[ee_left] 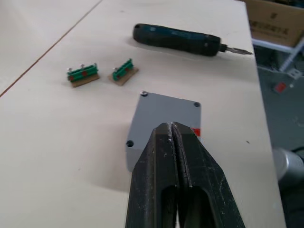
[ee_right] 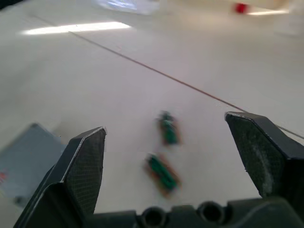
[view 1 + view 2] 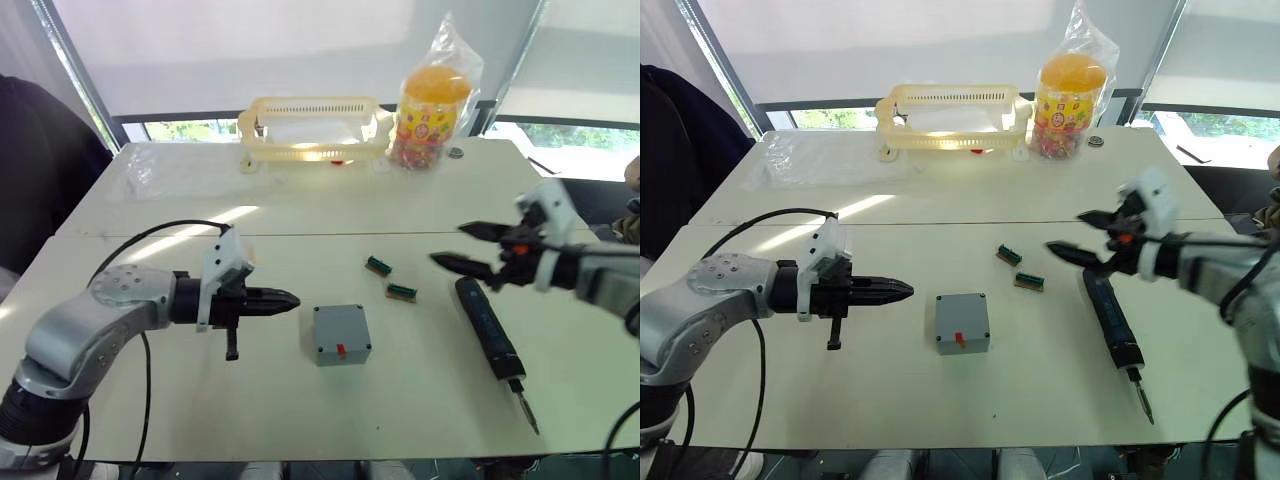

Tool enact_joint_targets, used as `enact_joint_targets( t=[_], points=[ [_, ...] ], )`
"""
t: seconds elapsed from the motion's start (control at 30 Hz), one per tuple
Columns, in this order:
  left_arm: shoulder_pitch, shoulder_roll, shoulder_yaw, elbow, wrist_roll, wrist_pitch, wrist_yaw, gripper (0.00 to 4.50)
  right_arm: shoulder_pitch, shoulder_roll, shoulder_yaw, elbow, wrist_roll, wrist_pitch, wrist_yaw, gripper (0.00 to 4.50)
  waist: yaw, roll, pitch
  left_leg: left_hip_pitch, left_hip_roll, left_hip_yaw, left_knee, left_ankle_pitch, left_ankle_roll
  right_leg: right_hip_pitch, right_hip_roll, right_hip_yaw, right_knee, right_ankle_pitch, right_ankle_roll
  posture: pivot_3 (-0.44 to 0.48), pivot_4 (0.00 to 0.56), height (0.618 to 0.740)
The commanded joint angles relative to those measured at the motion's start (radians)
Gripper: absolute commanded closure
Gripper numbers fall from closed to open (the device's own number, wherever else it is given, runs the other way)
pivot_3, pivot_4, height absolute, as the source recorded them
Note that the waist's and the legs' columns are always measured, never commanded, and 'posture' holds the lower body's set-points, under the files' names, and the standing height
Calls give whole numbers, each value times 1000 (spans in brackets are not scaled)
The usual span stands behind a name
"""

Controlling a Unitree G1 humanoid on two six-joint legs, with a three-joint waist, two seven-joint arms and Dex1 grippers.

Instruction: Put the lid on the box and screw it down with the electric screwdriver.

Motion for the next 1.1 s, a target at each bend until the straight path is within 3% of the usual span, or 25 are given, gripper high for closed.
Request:
enact_joint_targets(
  t=[0.03, 0.1, 0.2, 0.3, 0.8, 1.1],
  points=[
    [5, 3, -20, -76, -28, -9, -17, 2725, -48, -166, 90, 41, 56, 209, 94, 0, -1, 0, 0, 0, 0, 0, 0, 0, 0, 0, 0, 0, 0, 0, 0, 0, 150, 740],
    [20, -1, -47, -117, -7, -21, 1, 1790, -19, -279, 188, 37, 67, 267, 169, 0, 0, 0, 0, 0, 1, 1, -1, 0, 1, 0, 0, 0, 0, 0, 0, 0, 150, 740],
    [55, 17, -90, -189, 25, -28, 14, 1790, 39, -362, 279, 16, 56, 243, 245, 0, -2, 0, 0, 0, 1, 1, -1, -1, 1, 0, 1, 0, -1, 0, 0, 0, 150, 740],
    [95, 22, -105, -241, 39, -23, 46, 1790, 20, -335, 329, 34, 45, 280, 231, 0, -4, 1, 0, 1, 1, 6, 0, -1, 1, -1, 1, 3, -1, 0, 0, 0, 150, 740],
    [135, 33, -13, -381, -194, 125, 249, 1790, 117, -250, 306, 24, 67, 448, 119, 0, 2, 0, 0, 1, 1, 8, 1, -1, 1, -2, 1, 5, 0, 1, 2, 0, 150, 740],
    [121, 50, -10, -386, -264, 138, 317, 1790, 86, -208, 331, 112, 233, 453, -25, 0, 2, 0, 0, 1, 1, 10, 1, -1, 2, -2, 1, 6, 0, 1, 2, 0, 150, 740]
  ],
)
